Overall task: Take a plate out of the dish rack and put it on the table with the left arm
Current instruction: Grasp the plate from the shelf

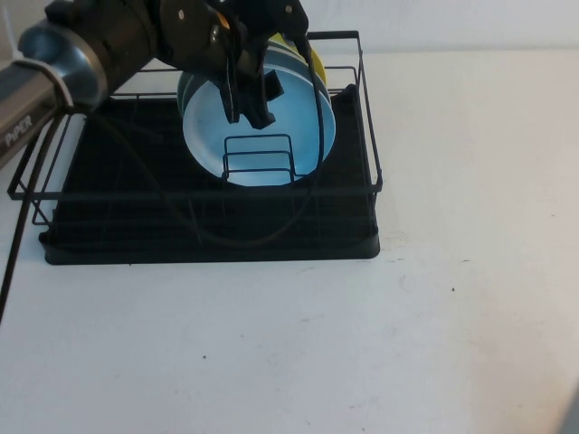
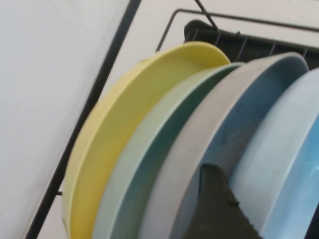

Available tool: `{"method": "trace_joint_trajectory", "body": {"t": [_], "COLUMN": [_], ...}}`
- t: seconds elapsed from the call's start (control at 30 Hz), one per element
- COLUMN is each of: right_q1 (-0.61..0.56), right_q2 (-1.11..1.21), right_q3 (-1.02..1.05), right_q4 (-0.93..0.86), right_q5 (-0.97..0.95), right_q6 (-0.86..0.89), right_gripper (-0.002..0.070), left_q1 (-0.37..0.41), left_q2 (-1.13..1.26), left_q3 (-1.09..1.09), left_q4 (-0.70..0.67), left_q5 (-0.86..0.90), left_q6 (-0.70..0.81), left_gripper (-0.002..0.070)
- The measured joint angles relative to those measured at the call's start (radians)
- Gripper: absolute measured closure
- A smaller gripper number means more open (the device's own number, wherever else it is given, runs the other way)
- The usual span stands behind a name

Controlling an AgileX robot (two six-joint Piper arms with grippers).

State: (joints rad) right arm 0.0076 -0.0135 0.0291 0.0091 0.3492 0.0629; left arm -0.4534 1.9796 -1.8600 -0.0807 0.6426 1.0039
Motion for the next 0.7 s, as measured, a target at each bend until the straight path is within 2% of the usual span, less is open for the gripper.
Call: {"method": "trace_joint_trajectory", "body": {"t": [0.1, 0.17, 0.3, 0.7], "right_q1": [0.0, 0.0, 0.0, 0.0], "right_q2": [0.0, 0.0, 0.0, 0.0], "right_q3": [0.0, 0.0, 0.0, 0.0], "right_q4": [0.0, 0.0, 0.0, 0.0], "right_q5": [0.0, 0.0, 0.0, 0.0], "right_q6": [0.0, 0.0, 0.0, 0.0], "right_gripper": [0.0696, 0.0696, 0.0696, 0.0696], "left_q1": [0.0, 0.0, 0.0, 0.0], "left_q2": [0.015, 0.022, 0.022, -0.097], "left_q3": [0.0, 0.0, 0.0, 0.0], "left_q4": [0.015, 0.023, 0.036, 0.039], "left_q5": [-0.006, -0.01, -0.015, -0.017], "left_q6": [0.0, 0.0, -0.008, -0.008], "left_gripper": [0.0319, 0.037, 0.0568, 0.0594]}}
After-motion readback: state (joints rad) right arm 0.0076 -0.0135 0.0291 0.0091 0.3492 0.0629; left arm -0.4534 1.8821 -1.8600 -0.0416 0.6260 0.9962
